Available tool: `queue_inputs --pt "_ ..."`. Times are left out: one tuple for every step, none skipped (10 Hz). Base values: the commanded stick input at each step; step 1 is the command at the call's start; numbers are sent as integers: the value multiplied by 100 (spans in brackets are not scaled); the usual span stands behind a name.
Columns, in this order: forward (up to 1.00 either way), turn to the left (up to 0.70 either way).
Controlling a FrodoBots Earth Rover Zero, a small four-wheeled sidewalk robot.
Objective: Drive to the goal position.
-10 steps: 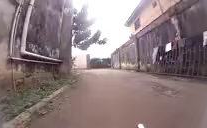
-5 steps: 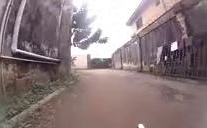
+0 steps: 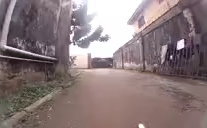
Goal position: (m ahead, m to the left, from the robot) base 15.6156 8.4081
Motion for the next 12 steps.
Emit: queue_inputs --pt "70 0" --pt "70 0" --pt "70 0" --pt "70 0" --pt "70 0" --pt "70 0" --pt "70 0" --pt "70 0" --pt "70 0" --pt "70 0" --pt "70 0" --pt "70 0"
